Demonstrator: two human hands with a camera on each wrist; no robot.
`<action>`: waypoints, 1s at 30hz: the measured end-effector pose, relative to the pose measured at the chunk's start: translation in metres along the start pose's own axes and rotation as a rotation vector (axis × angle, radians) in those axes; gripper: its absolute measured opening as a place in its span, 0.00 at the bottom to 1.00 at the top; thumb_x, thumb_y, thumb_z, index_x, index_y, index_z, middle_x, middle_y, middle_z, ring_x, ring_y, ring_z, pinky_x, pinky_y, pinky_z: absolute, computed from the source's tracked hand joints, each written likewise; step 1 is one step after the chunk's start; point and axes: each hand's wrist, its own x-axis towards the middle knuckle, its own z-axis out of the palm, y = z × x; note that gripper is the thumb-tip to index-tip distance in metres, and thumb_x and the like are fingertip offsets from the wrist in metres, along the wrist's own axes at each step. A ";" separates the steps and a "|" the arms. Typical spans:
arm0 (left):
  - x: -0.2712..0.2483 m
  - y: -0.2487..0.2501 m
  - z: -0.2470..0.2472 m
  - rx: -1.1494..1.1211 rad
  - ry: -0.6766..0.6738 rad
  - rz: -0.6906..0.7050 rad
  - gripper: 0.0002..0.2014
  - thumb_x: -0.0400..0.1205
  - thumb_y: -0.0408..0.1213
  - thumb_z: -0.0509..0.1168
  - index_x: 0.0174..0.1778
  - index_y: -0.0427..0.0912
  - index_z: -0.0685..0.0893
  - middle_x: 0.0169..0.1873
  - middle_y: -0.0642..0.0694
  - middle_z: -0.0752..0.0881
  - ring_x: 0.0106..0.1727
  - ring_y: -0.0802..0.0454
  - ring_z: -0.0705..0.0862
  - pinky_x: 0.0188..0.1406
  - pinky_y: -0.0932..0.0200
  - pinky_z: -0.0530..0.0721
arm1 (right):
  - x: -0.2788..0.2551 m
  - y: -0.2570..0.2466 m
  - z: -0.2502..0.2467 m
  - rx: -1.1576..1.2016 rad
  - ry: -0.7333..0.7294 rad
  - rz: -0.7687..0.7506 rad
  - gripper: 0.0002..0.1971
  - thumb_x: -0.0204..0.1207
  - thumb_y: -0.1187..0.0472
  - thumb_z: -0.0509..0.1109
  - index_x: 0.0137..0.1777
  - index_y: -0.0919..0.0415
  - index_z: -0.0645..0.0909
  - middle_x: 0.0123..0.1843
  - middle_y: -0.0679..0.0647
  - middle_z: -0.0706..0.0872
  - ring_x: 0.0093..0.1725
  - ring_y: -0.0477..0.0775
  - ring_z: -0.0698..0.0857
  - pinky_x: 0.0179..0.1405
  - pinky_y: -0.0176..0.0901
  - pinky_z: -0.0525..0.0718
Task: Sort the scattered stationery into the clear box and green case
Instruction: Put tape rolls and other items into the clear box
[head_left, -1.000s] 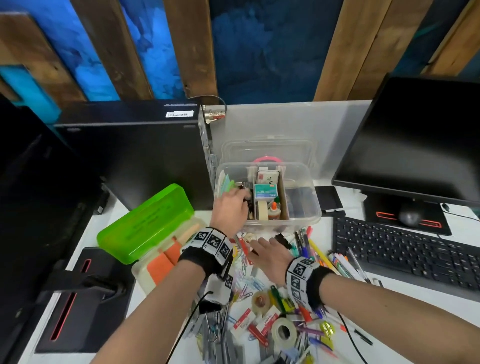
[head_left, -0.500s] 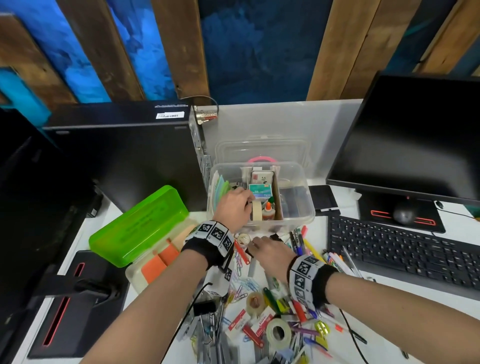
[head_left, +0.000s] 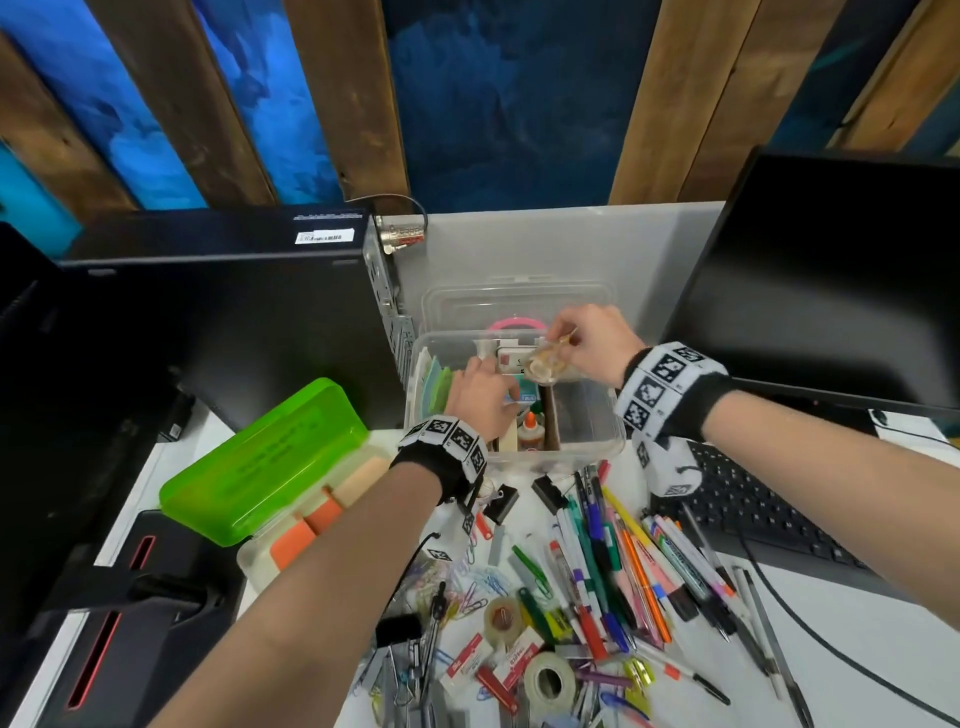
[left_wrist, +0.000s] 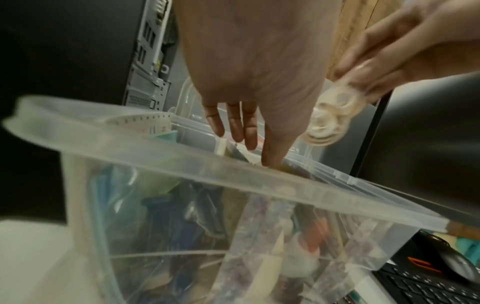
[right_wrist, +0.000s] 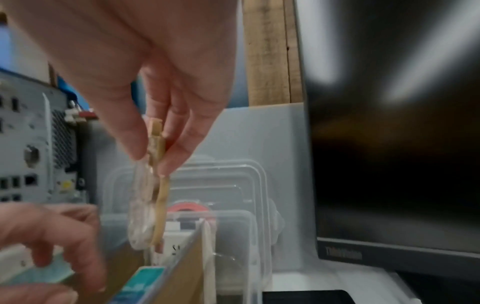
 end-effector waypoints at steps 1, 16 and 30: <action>0.003 0.002 0.002 0.000 -0.002 -0.010 0.10 0.80 0.48 0.66 0.54 0.53 0.86 0.60 0.44 0.79 0.64 0.45 0.72 0.64 0.46 0.71 | 0.005 0.001 0.008 -0.013 -0.013 0.002 0.08 0.76 0.71 0.68 0.51 0.63 0.86 0.50 0.56 0.88 0.52 0.54 0.84 0.54 0.39 0.78; 0.020 0.013 0.013 0.098 -0.080 0.062 0.10 0.82 0.40 0.65 0.54 0.59 0.87 0.59 0.49 0.82 0.66 0.45 0.74 0.68 0.47 0.68 | 0.034 0.003 0.026 -0.186 -0.344 -0.161 0.13 0.76 0.74 0.64 0.52 0.62 0.88 0.54 0.53 0.89 0.55 0.52 0.85 0.55 0.36 0.76; 0.009 0.010 0.019 -0.001 -0.063 0.055 0.10 0.80 0.54 0.64 0.49 0.55 0.87 0.47 0.55 0.86 0.52 0.52 0.79 0.68 0.47 0.66 | 0.030 0.004 0.054 -0.305 -0.452 -0.203 0.10 0.72 0.73 0.65 0.40 0.64 0.88 0.38 0.58 0.88 0.41 0.59 0.86 0.47 0.50 0.85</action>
